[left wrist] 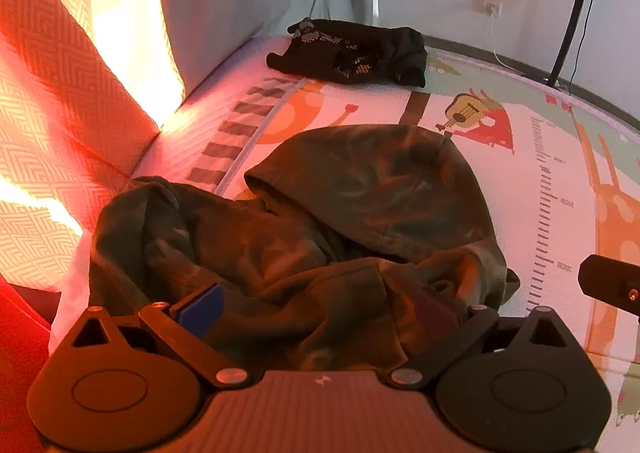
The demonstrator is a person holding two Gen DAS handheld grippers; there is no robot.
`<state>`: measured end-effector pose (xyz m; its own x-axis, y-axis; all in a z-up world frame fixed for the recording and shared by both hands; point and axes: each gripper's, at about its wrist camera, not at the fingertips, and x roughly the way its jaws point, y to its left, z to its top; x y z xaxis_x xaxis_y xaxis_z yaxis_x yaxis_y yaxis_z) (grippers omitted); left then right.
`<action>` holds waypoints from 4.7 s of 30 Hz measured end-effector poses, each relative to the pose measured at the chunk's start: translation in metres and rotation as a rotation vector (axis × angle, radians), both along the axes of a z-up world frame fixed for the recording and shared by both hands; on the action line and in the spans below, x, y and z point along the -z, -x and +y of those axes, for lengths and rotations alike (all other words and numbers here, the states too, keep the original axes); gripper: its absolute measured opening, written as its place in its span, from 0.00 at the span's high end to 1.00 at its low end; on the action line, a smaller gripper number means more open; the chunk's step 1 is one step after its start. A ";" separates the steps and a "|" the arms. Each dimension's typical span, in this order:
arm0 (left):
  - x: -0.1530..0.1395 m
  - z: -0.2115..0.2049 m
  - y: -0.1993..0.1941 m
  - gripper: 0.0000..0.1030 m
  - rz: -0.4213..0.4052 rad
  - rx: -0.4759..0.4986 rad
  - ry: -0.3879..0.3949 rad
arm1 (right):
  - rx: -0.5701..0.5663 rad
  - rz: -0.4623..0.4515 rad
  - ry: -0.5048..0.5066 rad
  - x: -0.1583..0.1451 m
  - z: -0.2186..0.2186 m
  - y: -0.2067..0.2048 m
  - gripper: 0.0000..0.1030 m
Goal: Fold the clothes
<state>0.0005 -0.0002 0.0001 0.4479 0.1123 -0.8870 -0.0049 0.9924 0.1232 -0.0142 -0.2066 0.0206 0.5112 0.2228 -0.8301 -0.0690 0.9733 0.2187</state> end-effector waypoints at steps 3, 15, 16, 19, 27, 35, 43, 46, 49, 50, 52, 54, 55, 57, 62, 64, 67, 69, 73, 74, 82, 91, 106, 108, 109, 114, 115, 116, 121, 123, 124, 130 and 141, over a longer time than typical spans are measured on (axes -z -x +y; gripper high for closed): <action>0.000 0.000 -0.001 0.00 0.007 -0.002 0.005 | -0.022 0.004 -0.003 0.000 0.001 -0.001 0.00; -0.005 0.000 -0.002 0.00 0.026 -0.015 0.013 | -0.109 0.021 -0.014 0.000 0.006 -0.004 0.00; -0.006 0.000 -0.001 0.00 0.026 -0.016 0.012 | -0.116 0.022 -0.015 0.000 0.006 -0.004 0.00; -0.010 0.002 0.001 0.00 0.026 -0.018 0.010 | -0.141 0.026 -0.017 -0.001 0.008 -0.004 0.00; -0.018 0.002 0.005 0.00 0.042 -0.013 0.002 | -0.152 0.036 -0.020 -0.004 0.006 -0.004 0.00; -0.022 0.001 0.007 0.00 0.062 -0.010 -0.010 | -0.162 0.044 -0.022 -0.008 0.007 0.002 0.00; -0.023 0.000 0.008 0.00 0.070 -0.008 -0.011 | -0.157 0.052 -0.031 -0.008 0.006 0.006 0.00; -0.024 0.001 0.007 0.00 0.072 -0.008 -0.009 | -0.155 0.053 -0.037 -0.008 0.005 0.005 0.00; -0.024 0.002 0.006 0.00 0.076 -0.006 -0.011 | -0.155 0.054 -0.038 -0.008 0.004 0.005 0.00; -0.024 0.002 0.007 0.00 0.076 -0.005 -0.012 | -0.155 0.054 -0.037 -0.008 0.005 0.005 0.00; -0.024 0.001 0.007 0.00 0.075 -0.004 -0.015 | -0.154 0.055 -0.035 -0.008 0.005 0.004 0.00; -0.024 0.000 0.007 0.00 0.076 -0.006 -0.014 | -0.155 0.056 -0.035 -0.009 0.005 0.004 0.00; -0.024 -0.001 0.007 0.00 0.077 -0.007 -0.013 | -0.156 0.056 -0.035 -0.009 0.006 0.004 0.00; -0.024 -0.001 0.007 0.00 0.078 -0.006 -0.013 | -0.157 0.056 -0.034 -0.009 0.006 0.005 0.00; -0.023 0.000 0.008 0.00 0.076 -0.008 -0.012 | -0.156 0.054 -0.033 -0.010 0.006 0.005 0.00; -0.023 0.000 0.009 0.00 0.077 -0.007 -0.011 | -0.156 0.052 -0.034 -0.010 0.006 0.006 0.00; -0.023 0.000 0.010 0.00 0.078 -0.003 -0.013 | -0.156 0.050 -0.036 -0.009 0.006 0.007 0.00; -0.022 0.000 0.011 0.00 0.079 -0.001 -0.015 | -0.155 0.048 -0.035 -0.009 0.006 0.008 0.00; -0.020 0.000 0.012 0.00 0.084 0.001 -0.010 | -0.151 0.048 -0.030 -0.008 0.008 0.009 0.00; -0.019 0.000 0.012 0.00 0.088 0.001 -0.008 | -0.149 0.050 -0.030 -0.008 0.009 0.009 0.00; -0.016 0.002 0.014 0.00 0.096 0.005 -0.007 | -0.142 0.051 -0.031 -0.007 0.011 0.010 0.00; -0.013 0.008 0.008 0.00 0.101 0.015 -0.029 | -0.126 0.054 -0.030 -0.005 0.012 0.009 0.00; 0.020 0.016 -0.048 0.00 0.075 0.122 -0.047 | -0.031 0.068 0.025 0.046 0.013 -0.053 0.00; 0.029 0.018 -0.058 0.00 0.080 0.128 -0.042 | -0.021 0.073 0.044 0.061 0.016 -0.066 0.00; 0.035 0.018 -0.063 0.00 0.081 0.139 -0.038 | -0.016 0.081 0.042 0.069 0.017 -0.072 0.00; 0.066 0.019 -0.086 0.00 0.092 0.167 -0.043 | 0.028 0.125 0.006 0.110 0.018 -0.100 0.01; 0.073 0.020 -0.092 0.00 0.096 0.161 -0.052 | 0.036 0.132 0.005 0.117 0.018 -0.104 0.01; 0.080 0.021 -0.097 0.00 0.100 0.155 -0.058 | 0.040 0.136 0.007 0.125 0.019 -0.109 0.01; 0.119 0.033 -0.122 0.00 0.154 0.133 -0.071 | 0.056 0.180 0.062 0.160 0.025 -0.126 0.02; 0.135 0.037 -0.130 0.00 0.181 0.123 -0.086 | 0.057 0.202 0.078 0.172 0.028 -0.128 0.02; 0.141 0.039 -0.133 0.00 0.193 0.124 -0.085 | 0.056 0.214 0.087 0.178 0.030 -0.128 0.03; 0.164 0.044 -0.139 0.00 0.223 0.127 -0.080 | 0.095 0.285 0.065 0.209 0.037 -0.124 0.05; 0.171 0.036 -0.133 0.17 0.212 0.169 -0.104 | 0.104 0.240 0.077 0.218 0.053 -0.116 0.53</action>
<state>0.1330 0.0363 -0.1710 0.2737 0.1472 -0.9505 0.1966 0.9588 0.2051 0.1017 -0.1535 -0.1979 0.3150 0.1111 -0.9425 0.0772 0.9868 0.1421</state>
